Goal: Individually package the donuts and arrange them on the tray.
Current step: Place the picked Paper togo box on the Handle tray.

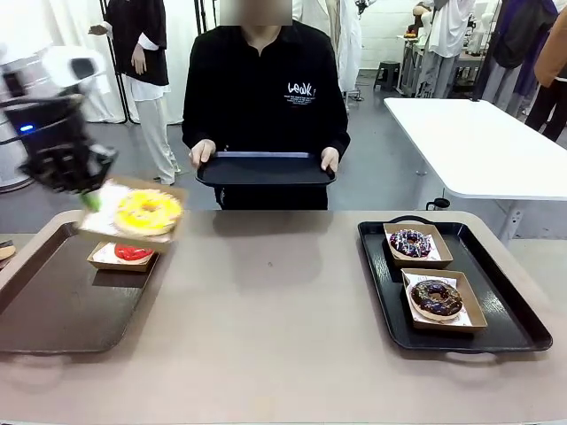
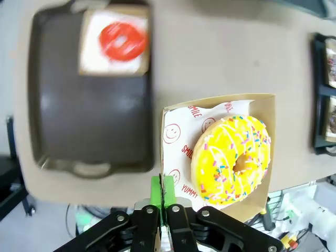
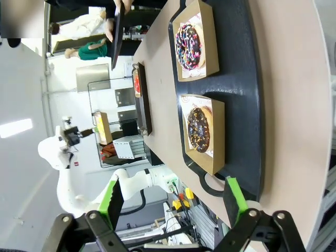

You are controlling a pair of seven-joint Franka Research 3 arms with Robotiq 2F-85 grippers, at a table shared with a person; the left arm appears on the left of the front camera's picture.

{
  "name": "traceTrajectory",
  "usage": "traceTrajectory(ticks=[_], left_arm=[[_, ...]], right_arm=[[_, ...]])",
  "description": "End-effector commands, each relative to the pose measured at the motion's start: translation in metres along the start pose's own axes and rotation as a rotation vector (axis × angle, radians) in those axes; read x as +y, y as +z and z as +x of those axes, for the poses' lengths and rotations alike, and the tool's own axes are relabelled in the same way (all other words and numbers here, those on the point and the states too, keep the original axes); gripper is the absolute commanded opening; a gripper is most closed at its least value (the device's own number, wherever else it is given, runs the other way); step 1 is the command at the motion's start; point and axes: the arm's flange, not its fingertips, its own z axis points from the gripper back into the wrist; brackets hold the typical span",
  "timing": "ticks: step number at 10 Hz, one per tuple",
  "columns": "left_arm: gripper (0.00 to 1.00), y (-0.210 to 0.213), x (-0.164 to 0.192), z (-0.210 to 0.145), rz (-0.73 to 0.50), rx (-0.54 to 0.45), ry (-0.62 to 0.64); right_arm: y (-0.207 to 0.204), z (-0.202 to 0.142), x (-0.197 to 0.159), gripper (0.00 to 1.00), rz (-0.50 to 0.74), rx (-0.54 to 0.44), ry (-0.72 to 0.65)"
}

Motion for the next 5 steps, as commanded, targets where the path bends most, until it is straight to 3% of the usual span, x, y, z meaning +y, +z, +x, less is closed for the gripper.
traceTrajectory(ticks=[1, 3, 5], left_arm=[[0.01, -0.008, 0.05, -0.019, 0.07, 0.005, 0.003], [0.01, -0.017, 0.098, -0.03, 0.068, -0.034, 0.065], [0.01, -0.032, 0.132, -0.018, 0.069, -0.049, 0.076]], right_arm=[[0.0, 0.0, 0.001, 1.0, 0.008, 0.004, 0.001], [0.0, 0.0, 0.001, 1.0, 0.008, 0.004, 0.001], [0.0, 0.0, 0.001, 1.0, 0.008, 0.004, 0.001]])
